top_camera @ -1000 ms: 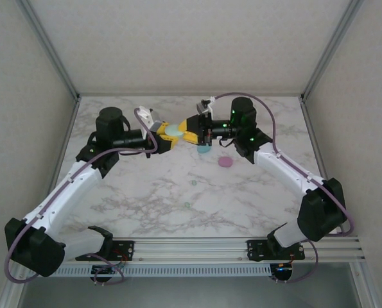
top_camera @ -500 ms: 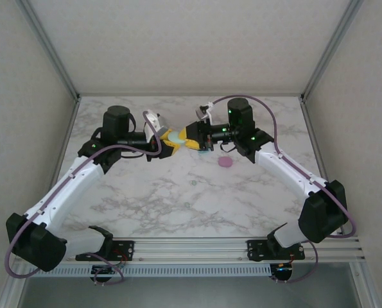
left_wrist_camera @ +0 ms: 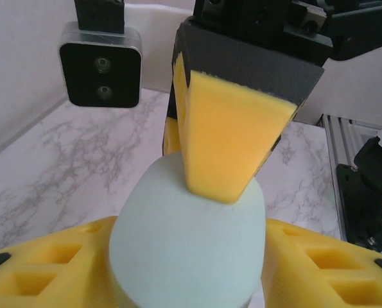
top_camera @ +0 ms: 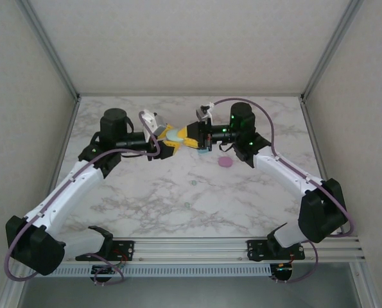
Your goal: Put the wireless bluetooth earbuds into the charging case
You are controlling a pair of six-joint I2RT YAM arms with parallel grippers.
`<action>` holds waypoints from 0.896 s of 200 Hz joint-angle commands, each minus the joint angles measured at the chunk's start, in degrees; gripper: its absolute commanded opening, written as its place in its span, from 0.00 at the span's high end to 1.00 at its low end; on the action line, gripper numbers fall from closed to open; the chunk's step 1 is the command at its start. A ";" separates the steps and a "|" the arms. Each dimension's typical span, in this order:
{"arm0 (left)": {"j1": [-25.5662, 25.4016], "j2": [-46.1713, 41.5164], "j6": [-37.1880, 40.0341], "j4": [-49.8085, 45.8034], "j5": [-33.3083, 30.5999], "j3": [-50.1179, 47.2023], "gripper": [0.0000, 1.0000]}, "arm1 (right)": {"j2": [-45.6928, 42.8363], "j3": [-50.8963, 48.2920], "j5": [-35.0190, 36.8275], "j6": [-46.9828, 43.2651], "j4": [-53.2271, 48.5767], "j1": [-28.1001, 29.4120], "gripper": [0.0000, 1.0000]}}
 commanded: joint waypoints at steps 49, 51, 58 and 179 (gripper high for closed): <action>0.41 -1.83 -7.60 13.79 3.16 -2.91 0.45 | 0.79 -2.05 -0.30 15.96 23.26 -1.10 0.85; 0.43 -1.91 -7.86 14.33 2.97 -3.06 0.45 | 0.85 -2.05 -0.32 15.98 23.27 -1.07 0.85; 0.41 -2.10 -8.71 15.78 2.55 -3.40 0.45 | 0.96 -2.13 -0.34 16.07 23.26 -1.05 0.85; 0.41 -2.52 -11.01 20.40 0.78 -3.86 0.49 | 1.40 -2.93 -0.80 15.64 22.83 -0.94 0.84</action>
